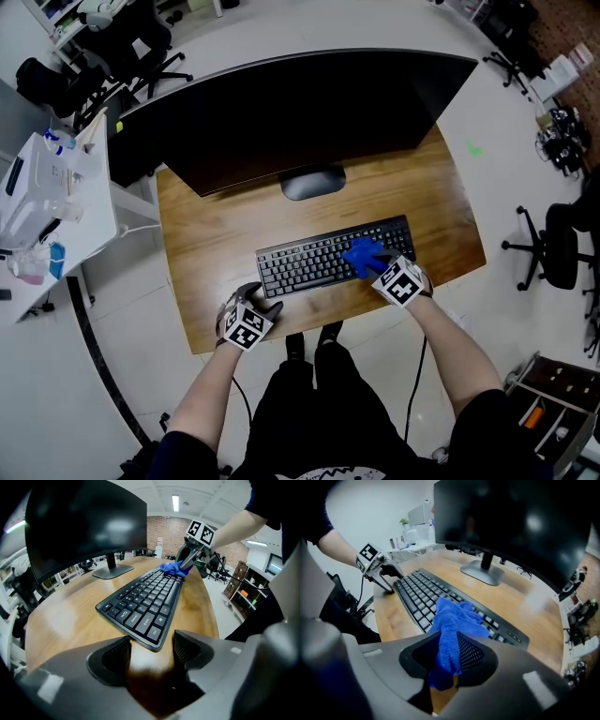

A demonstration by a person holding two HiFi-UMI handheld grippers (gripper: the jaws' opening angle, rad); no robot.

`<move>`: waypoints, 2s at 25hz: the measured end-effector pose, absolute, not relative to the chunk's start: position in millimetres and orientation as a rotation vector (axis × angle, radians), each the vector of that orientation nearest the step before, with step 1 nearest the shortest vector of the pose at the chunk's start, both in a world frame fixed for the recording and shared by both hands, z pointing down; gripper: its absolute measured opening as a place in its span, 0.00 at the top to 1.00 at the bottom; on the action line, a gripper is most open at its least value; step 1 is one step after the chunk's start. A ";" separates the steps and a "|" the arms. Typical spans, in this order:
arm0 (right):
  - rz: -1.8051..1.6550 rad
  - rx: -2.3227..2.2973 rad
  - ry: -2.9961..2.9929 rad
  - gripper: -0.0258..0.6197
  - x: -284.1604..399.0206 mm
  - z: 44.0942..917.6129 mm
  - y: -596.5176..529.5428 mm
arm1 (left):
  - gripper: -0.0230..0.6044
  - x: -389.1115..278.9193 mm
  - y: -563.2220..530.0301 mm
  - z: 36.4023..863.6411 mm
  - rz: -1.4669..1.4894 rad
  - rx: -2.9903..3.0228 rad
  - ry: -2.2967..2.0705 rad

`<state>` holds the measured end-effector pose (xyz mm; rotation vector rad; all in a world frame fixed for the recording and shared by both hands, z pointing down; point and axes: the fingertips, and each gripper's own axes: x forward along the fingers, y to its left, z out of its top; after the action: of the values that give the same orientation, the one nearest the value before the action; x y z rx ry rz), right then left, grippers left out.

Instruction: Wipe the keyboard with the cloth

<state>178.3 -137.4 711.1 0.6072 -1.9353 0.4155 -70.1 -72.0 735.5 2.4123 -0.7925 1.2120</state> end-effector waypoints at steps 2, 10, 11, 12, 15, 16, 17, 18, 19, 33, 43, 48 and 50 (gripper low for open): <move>0.441 0.653 -1.915 0.80 204.0 710.5 -141.1 | 0.49 -70.5 -71.8 736.2 1.216 2.410 -0.792; 0.463 0.734 -1.851 0.80 264.9 708.8 -144.6 | 0.49 -68.9 -72.4 735.4 1.220 2.403 -0.799; 0.463 0.746 -1.841 0.80 271.9 709.6 -145.7 | 0.49 -68.8 -72.6 735.4 1.220 2.401 -0.800; 0.464 0.757 -1.832 0.80 278.6 710.1 -146.8 | 0.49 -69.0 -72.6 735.4 1.220 2.399 -0.800; 0.481 0.797 -1.807 0.80 297.3 709.4 -149.7 | 0.49 -68.2 -72.4 735.2 1.220 2.397 -0.805; 0.487 0.817 -1.794 0.80 304.4 709.5 -150.9 | 0.49 -67.8 -72.5 734.9 1.220 2.397 -0.807; 0.496 0.841 -1.777 0.80 312.1 709.9 -152.1 | 0.49 -67.6 -72.5 734.7 1.220 2.397 -0.808; 0.509 0.866 -1.759 0.80 320.0 710.5 -153.1 | 0.49 -67.4 -72.4 734.8 1.220 2.396 -0.808; 0.524 0.891 -1.745 0.80 327.1 710.5 -154.3 | 0.49 -67.3 -72.3 735.0 1.220 2.396 -0.807; 0.461 0.728 -2.149 0.80 132.2 655.4 -207.2 | 0.49 -67.4 -72.0 735.8 1.218 2.397 -0.806; 0.379 0.609 -1.997 0.80 114.4 704.5 -200.3 | 0.49 -67.5 -73.1 735.6 1.210 2.398 -0.817; 0.363 0.692 -1.896 0.80 193.8 708.1 -214.6 | 0.49 -68.2 -72.5 735.4 1.208 2.398 -0.825; 0.365 0.736 -1.853 0.80 226.1 708.7 -219.7 | 0.49 -68.0 -72.7 735.3 1.211 2.398 -0.823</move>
<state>226.1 -219.7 708.7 0.7361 -1.8531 0.3648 -68.0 -72.7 735.3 2.3979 -0.8226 1.2108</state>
